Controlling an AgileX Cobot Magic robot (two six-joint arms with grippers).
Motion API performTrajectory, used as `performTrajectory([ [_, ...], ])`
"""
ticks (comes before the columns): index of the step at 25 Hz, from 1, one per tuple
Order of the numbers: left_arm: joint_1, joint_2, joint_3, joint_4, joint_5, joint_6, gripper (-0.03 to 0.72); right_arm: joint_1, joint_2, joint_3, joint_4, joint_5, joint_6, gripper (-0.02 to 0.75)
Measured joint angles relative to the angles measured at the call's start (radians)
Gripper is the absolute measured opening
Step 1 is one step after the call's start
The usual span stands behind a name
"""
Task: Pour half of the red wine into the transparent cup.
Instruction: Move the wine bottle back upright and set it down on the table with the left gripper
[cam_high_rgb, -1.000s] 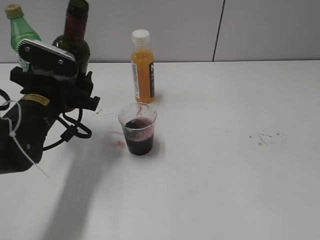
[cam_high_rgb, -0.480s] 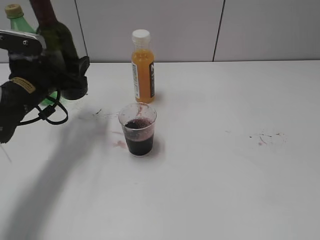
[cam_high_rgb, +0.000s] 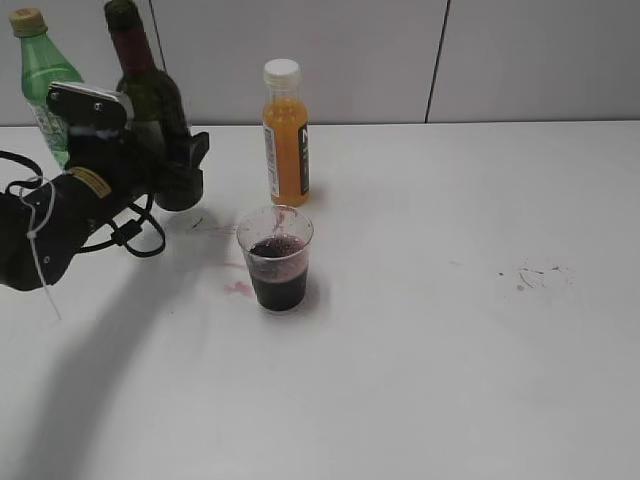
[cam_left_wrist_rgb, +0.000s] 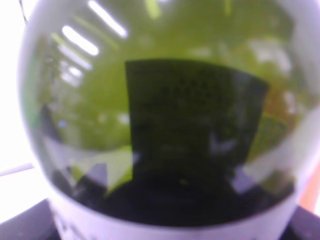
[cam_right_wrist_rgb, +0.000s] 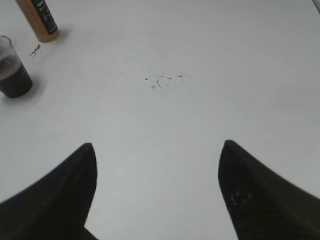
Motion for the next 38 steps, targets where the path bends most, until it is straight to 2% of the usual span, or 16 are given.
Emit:
performTrajectory([
  [13,0.018,0.116,-0.051,-0.015,-0.032,0.0,0.539,0.0,0.0,0.0,0.0,0.0,0.0,0.571],
  [32,0.018,0.123,-0.053,-0.039,-0.008,0.0,0.539,0.0,0.0,0.0,0.001,0.0,0.0,0.571],
  [38,0.018,0.113,-0.061,-0.039,-0.06,0.0,0.664,0.0,0.0,0.0,0.001,0.0,0.0,0.571],
])
